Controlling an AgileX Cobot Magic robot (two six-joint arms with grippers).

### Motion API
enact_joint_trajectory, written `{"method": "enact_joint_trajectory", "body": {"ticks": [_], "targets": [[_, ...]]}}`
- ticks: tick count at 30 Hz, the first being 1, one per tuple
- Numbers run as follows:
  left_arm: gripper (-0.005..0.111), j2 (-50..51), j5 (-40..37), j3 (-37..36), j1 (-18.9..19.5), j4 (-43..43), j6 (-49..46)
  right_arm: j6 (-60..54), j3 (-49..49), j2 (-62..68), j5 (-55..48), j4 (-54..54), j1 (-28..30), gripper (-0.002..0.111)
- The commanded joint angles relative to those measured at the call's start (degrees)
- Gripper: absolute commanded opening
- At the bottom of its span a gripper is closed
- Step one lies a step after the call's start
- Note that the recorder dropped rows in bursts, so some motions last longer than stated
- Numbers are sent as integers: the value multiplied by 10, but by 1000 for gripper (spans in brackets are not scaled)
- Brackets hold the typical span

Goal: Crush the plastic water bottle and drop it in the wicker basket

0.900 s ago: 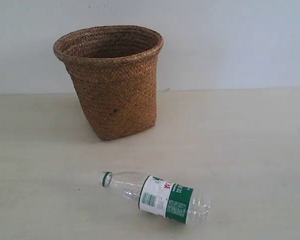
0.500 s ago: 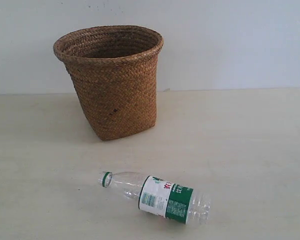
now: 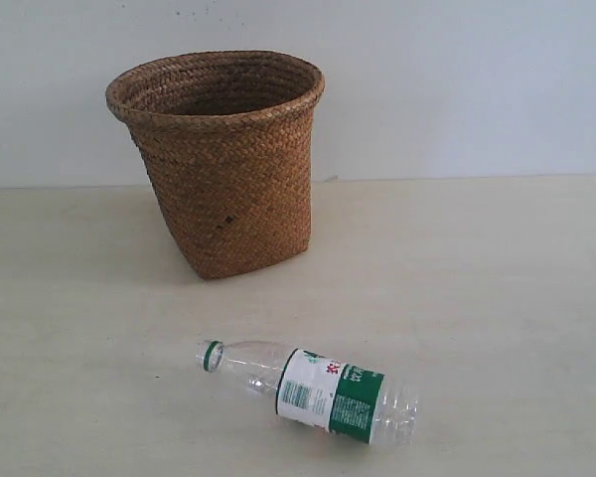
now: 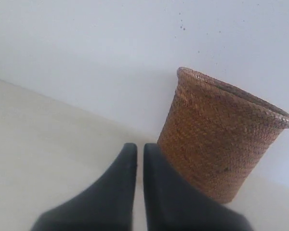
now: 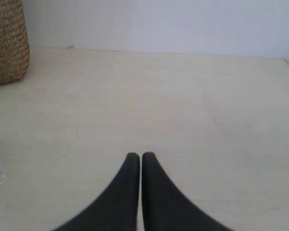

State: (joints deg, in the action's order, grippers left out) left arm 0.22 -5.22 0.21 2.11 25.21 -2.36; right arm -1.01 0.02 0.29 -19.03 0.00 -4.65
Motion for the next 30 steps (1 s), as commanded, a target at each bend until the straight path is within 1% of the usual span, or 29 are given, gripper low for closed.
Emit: {"method": "enact_joint_trajectory", "body": {"ticks": [1, 4, 8, 11, 15, 16, 19, 24, 26, 30], "targets": [[4, -2, -36, 24, 1, 22, -12, -2, 0, -3, 6, -5, 1, 0], [4, -2, -68, 65, 1, 26, -30, -2, 0, -3, 6, -5, 1, 0], [4, -2, -98, 119, 1, 68, -75, -2, 0, -3, 6, -5, 1, 0], [4, -2, -136, 158, 1, 135, -156, -2, 0, -3, 6, -5, 1, 0], [4, -2, -219, 210, 1, 258, -322, -2, 0, -3, 17, -5, 1, 0], [4, 2, -239, 220, 1, 288, -350, -2, 0, -3, 17, -5, 1, 0], [4, 42, -306, 256, 1, 343, -422, -2, 0, -3, 17, -5, 1, 0], [4, 166, -406, 311, 1, 341, -452, -2, 0, -3, 17, -5, 1, 0], [4, 216, -424, 323, 1, 341, -466, -2, 0, -3, 17, -5, 1, 0], [4, 314, -435, 334, 1, 344, -465, -2, 0, -3, 17, -5, 1, 0]]}}
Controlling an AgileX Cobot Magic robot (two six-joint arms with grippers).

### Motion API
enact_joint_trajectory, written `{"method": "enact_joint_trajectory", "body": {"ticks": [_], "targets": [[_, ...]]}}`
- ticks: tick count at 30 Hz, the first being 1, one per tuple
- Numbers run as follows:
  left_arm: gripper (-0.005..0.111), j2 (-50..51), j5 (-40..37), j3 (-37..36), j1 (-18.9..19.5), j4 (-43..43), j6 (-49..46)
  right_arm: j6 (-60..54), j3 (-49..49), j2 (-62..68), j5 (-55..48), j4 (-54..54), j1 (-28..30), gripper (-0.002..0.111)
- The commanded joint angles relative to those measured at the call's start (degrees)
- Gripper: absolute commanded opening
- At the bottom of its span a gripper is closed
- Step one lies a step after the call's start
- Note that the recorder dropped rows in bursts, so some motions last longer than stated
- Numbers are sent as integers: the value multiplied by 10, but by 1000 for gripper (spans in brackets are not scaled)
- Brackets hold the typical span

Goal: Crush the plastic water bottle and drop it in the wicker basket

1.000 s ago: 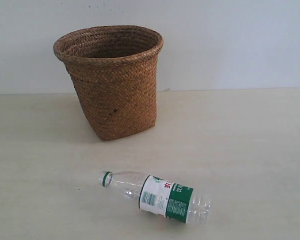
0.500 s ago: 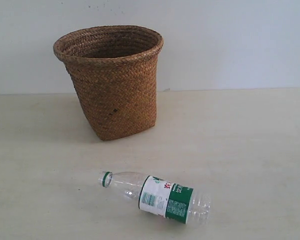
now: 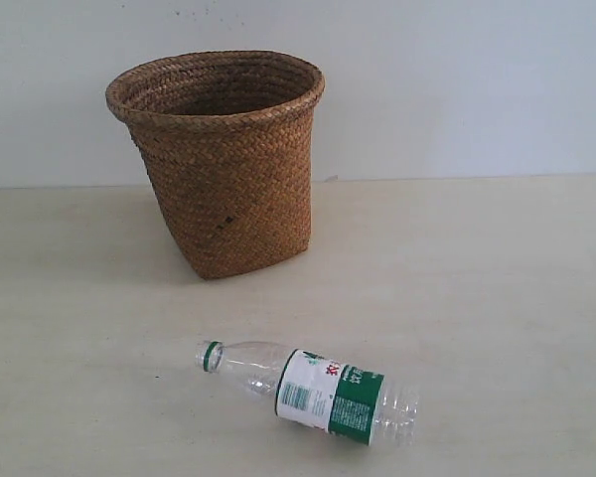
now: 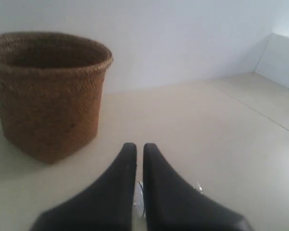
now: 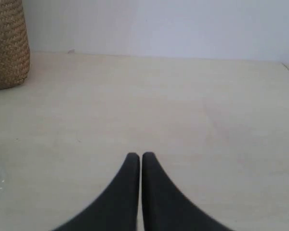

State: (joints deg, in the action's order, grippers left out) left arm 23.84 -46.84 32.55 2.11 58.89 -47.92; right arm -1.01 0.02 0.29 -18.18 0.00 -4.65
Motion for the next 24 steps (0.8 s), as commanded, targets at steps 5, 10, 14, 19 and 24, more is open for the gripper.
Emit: {"method": "enact_joint_trajectory", "body": {"ticks": [5, 10, 14, 19, 24], "targets": [[4, 170, -20, 10, 1, 8, -10, -2, 0, -3, 8, -5, 1, 0], [4, 234, -12, 10, 1, 34, -10, -2, 0, -3, 8, -5, 1, 0], [4, 262, -9, 10, 1, 52, -10, -2, 0, -3, 8, -5, 1, 0], [4, 307, 69, 19, 1, 103, -37, -2, 0, -3, 8, -5, 1, 0], [4, 370, 63, 77, 1, 108, -162, -2, 0, -3, 8, -5, 1, 0]]}}
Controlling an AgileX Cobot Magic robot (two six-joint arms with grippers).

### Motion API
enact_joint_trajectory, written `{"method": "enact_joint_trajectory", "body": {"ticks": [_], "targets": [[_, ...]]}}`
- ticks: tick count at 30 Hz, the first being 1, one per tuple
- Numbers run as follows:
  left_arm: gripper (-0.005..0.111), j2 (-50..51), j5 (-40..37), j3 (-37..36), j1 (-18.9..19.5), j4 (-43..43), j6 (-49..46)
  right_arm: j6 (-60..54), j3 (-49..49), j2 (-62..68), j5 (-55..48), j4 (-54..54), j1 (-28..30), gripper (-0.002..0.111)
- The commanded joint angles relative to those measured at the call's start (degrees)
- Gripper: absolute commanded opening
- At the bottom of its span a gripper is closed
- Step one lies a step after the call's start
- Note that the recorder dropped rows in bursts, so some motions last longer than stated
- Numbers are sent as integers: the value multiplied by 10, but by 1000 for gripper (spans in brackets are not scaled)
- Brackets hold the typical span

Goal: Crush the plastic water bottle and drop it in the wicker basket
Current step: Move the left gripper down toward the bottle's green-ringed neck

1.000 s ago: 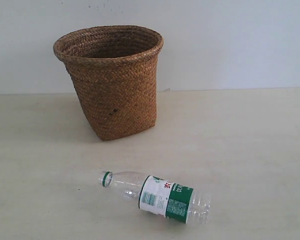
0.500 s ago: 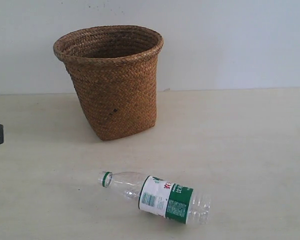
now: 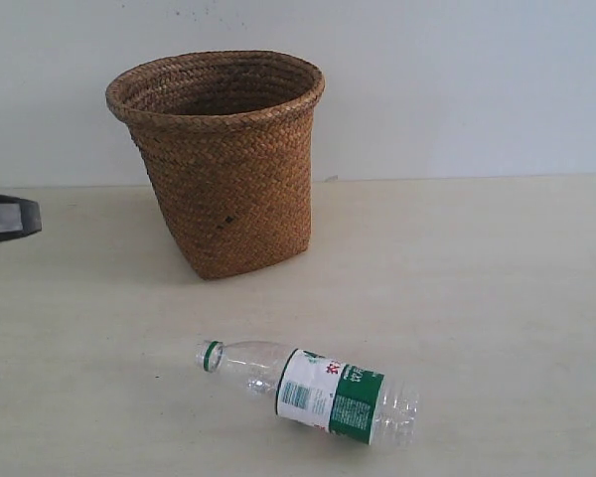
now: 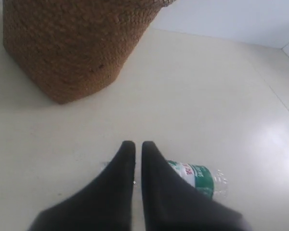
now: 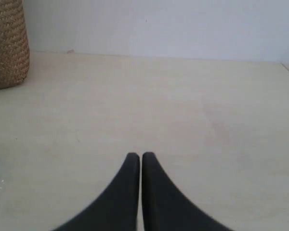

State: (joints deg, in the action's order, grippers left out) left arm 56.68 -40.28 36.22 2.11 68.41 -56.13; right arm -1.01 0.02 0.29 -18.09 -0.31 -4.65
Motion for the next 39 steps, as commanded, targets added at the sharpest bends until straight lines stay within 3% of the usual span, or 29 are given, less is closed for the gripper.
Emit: {"method": "enact_joint_trajectory", "body": {"ticks": [1, 9, 13, 19, 24, 30, 34, 39], "targets": [[4, 57, -12, 51, 1, 11, -99, -2, 0, -3, 7, -2, 1, 0], [4, 177, -90, 156, 1, -8, -256, -2, 0, -3, 7, -2, 1, 0], [4, 250, -113, 213, 1, -52, -260, -2, 0, -3, 7, -2, 1, 0], [4, 332, -208, 288, -17, -137, -287, -2, 0, -3, 7, -2, 1, 0], [4, 375, -228, 329, -82, -168, -324, -2, 0, -3, 7, -2, 1, 0], [4, 414, -196, 386, -181, -369, -273, -2, 0, -3, 7, -2, 1, 0], [4, 436, -186, 408, -213, -463, -246, -2, 0, -3, 7, -2, 1, 0], [4, 465, -172, 409, -220, -474, -245, -2, 0, -3, 7, -2, 1, 0]]}}
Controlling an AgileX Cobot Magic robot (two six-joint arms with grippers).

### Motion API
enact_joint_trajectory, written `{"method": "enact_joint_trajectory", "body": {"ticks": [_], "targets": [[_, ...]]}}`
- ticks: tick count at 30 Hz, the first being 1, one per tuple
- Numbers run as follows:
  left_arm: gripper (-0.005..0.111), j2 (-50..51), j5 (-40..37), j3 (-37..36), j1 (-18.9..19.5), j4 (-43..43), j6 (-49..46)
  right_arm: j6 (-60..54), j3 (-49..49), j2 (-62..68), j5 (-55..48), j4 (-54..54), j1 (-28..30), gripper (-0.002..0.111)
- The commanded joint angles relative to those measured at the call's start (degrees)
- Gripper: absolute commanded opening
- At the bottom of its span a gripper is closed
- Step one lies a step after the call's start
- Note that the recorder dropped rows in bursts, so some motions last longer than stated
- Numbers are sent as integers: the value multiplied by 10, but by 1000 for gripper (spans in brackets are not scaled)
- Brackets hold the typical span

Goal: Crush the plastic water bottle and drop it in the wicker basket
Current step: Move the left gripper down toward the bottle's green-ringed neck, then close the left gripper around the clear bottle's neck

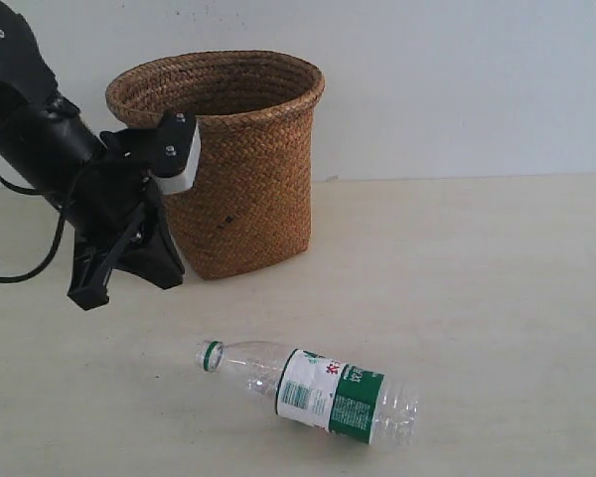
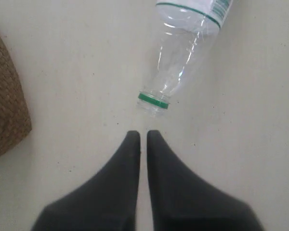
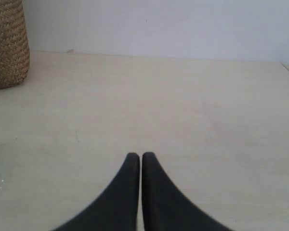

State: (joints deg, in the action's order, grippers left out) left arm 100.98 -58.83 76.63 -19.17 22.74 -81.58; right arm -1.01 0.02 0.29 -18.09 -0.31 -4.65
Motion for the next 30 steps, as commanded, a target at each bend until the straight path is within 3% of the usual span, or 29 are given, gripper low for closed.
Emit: {"method": "enact_joint_trajectory", "body": {"ticks": [1, 6, 10, 17, 19, 30], "targets": [[4, 29, 20, 4, -8, -22, 10, -2, 0, -3, 7, -2, 1, 0], [4, 52, 17, 4, -12, -11, 10, -2, 0, -3, 7, -2, 1, 0], [7, 54, 18, 4, -35, -11, 10, -2, 0, -3, 7, -2, 1, 0], [48, 58, 55, 4, -89, -13, 10, -2, 0, -3, 7, -2, 1, 0], [55, 62, 76, 3, -99, -23, 10, -2, 0, -3, 7, -2, 1, 0], [57, 104, 78, 0, -109, -158, 25, -2, 0, -3, 7, -2, 1, 0]]}}
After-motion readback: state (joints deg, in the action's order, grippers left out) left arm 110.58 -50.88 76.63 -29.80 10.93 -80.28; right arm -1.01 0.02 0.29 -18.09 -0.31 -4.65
